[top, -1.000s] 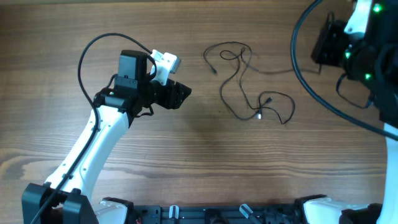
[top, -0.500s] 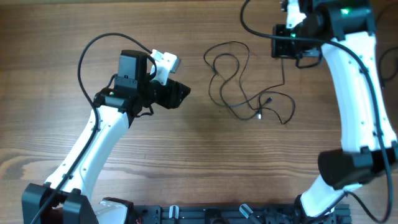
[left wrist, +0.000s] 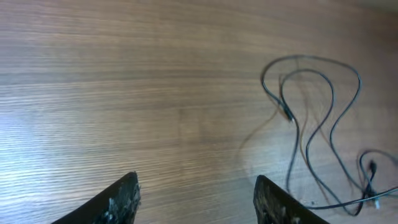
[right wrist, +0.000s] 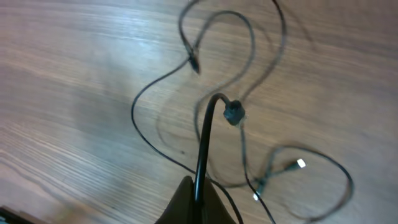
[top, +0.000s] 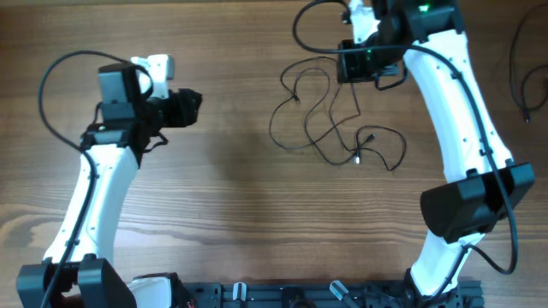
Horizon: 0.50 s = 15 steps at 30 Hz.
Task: Untangle cables
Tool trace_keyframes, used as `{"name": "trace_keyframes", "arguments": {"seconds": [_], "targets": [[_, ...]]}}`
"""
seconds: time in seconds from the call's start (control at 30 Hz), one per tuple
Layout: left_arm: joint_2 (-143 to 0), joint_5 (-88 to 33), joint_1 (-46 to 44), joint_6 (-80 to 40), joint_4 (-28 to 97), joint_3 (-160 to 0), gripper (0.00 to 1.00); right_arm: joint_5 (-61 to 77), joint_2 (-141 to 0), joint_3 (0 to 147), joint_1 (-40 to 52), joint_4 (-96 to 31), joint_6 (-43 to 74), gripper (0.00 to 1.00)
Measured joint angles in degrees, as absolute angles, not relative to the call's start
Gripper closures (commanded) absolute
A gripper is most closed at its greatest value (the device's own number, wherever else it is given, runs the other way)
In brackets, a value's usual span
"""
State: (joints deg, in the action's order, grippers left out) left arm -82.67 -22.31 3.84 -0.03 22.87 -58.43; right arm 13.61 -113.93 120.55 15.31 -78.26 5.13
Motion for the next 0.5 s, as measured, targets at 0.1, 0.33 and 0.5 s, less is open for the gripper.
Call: {"name": "trace_keyframes", "arguments": {"seconds": [0.1, 0.33, 0.5], "targets": [[-81.12, -23.94, 5.74, -0.36, 22.90, -58.43, 0.39, 13.85, -113.95, 117.71, 17.52, -73.60, 6.87, 0.96], [-79.48, -25.56, 5.78, -0.36, 23.70, -58.43, 0.39, 13.89, -114.28, 106.94, 21.89, -59.31, 13.56, 0.95], [-79.48, -26.98, 5.78, -0.36, 23.79, -58.43, 0.39, 13.89, -114.50, 100.20, 24.25, -52.05, 18.22, 0.96]]}}
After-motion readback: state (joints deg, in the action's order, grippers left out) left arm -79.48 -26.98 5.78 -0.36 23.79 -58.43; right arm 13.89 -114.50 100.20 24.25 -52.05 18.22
